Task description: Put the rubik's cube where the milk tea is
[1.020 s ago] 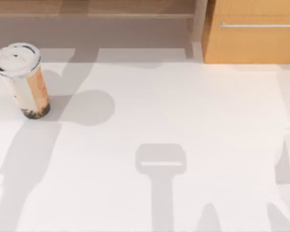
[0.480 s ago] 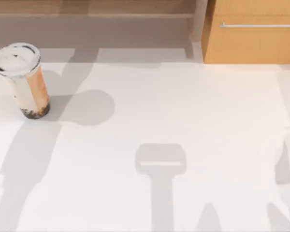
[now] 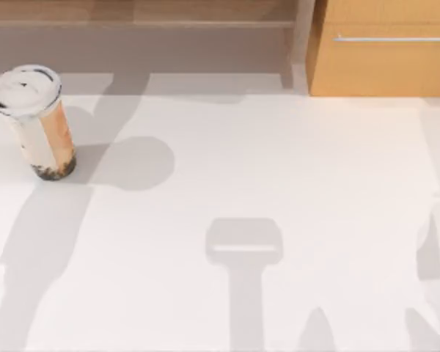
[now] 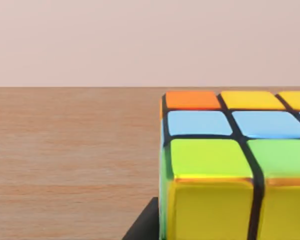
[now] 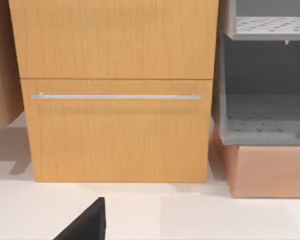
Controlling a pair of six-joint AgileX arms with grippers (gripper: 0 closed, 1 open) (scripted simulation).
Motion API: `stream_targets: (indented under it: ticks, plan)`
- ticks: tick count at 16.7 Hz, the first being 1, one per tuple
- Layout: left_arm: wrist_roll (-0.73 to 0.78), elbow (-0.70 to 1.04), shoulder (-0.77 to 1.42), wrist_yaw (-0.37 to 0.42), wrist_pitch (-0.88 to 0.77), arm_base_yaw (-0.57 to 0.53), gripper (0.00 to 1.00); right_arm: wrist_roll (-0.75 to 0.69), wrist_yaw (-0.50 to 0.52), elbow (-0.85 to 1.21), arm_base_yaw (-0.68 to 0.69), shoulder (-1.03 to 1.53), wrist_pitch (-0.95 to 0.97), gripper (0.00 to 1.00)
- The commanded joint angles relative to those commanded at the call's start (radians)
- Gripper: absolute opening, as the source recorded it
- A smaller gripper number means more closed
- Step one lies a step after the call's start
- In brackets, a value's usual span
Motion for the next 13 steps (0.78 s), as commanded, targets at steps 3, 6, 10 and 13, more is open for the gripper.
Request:
stream_targets:
  ticks: [3,6,10,13]
  plan:
    - [0.0,0.0,0.0,0.0,0.0,0.0,0.0,0.0,0.0,0.0,0.0,0.0,0.0,1.0]
    - [0.0,0.0,0.0,0.0,0.0,0.0,0.0,0.0,0.0,0.0,0.0,0.0,0.0,1.0]
    - [-0.004,0.007,-0.006,-0.002,-0.008,-0.006,0.0,0.0,0.0,0.0,0.0,0.0,0.0,1.0]
    - [-0.013,0.016,-0.018,-0.004,-0.041,-0.001,0.0,0.0,0.0,0.0,0.0,0.0,0.0,1.0]
